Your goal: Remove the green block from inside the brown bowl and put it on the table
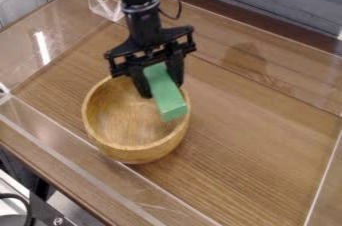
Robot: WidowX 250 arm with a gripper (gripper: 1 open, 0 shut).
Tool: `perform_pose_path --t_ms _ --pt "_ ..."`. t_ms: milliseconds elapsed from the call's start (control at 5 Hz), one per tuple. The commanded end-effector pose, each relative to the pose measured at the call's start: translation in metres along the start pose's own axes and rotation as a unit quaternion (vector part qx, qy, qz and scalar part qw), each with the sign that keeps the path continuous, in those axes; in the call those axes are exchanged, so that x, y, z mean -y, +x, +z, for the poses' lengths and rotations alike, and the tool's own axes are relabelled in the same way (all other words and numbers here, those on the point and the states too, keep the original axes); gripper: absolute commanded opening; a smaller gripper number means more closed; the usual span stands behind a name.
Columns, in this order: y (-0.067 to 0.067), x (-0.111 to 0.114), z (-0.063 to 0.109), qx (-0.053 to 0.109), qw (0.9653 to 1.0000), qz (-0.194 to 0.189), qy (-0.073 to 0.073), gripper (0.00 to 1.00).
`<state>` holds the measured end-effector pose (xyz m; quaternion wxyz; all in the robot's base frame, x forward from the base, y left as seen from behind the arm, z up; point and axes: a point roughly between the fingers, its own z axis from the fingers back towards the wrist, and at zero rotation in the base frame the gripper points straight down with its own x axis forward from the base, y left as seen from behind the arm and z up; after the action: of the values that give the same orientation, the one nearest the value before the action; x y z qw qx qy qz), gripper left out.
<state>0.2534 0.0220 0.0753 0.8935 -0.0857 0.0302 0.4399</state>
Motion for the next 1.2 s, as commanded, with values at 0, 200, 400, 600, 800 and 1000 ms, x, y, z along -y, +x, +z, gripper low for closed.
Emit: perform_pose_path --t_ms 0,200,400,600,800,1000 --pt "0.001 0.02 0.02 0.024 0.9992 -0.014 -0.03 0.0" --pt "-0.004 0.034 0.019 0.024 0.9989 -0.02 -0.036 0.0" --pt "-0.008 0.047 0.023 0.023 0.9983 -0.037 -0.038 0.0" --pt "-0.009 0.053 0.031 0.021 0.9966 -0.07 -0.038 0.0" --pt "-0.009 0.058 0.036 0.022 0.9949 -0.089 -0.041 0.0" --pt "-0.011 0.06 0.038 0.021 0.993 -0.108 -0.042 0.0"
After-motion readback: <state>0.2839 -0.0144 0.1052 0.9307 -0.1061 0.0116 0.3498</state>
